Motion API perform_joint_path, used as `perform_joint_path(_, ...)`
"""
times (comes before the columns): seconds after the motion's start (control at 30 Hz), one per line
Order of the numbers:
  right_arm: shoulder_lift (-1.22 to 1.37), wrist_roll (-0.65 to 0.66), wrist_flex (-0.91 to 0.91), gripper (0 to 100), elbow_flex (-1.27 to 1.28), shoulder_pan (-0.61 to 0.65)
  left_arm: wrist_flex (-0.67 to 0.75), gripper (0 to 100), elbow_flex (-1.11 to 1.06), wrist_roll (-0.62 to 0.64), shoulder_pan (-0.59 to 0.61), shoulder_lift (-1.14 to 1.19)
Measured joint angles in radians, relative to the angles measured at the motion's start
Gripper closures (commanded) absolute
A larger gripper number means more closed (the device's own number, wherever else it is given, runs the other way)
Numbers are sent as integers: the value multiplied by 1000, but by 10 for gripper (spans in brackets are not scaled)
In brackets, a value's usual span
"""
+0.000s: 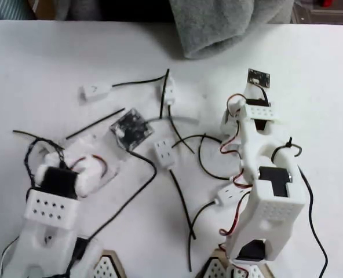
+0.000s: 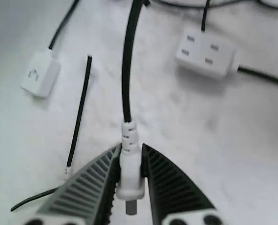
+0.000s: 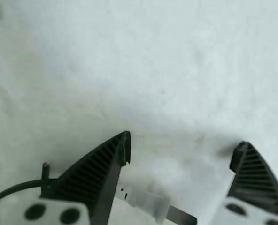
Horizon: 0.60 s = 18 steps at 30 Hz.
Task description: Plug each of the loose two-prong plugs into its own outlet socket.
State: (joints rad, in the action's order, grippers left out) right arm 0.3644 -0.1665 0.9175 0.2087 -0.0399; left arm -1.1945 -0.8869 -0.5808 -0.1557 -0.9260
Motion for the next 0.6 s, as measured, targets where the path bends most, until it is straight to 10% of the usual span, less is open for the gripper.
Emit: perform_joint_path(0.6, 0, 0, -8, 658, 0, 0, 522, 976, 123, 845, -31, -285)
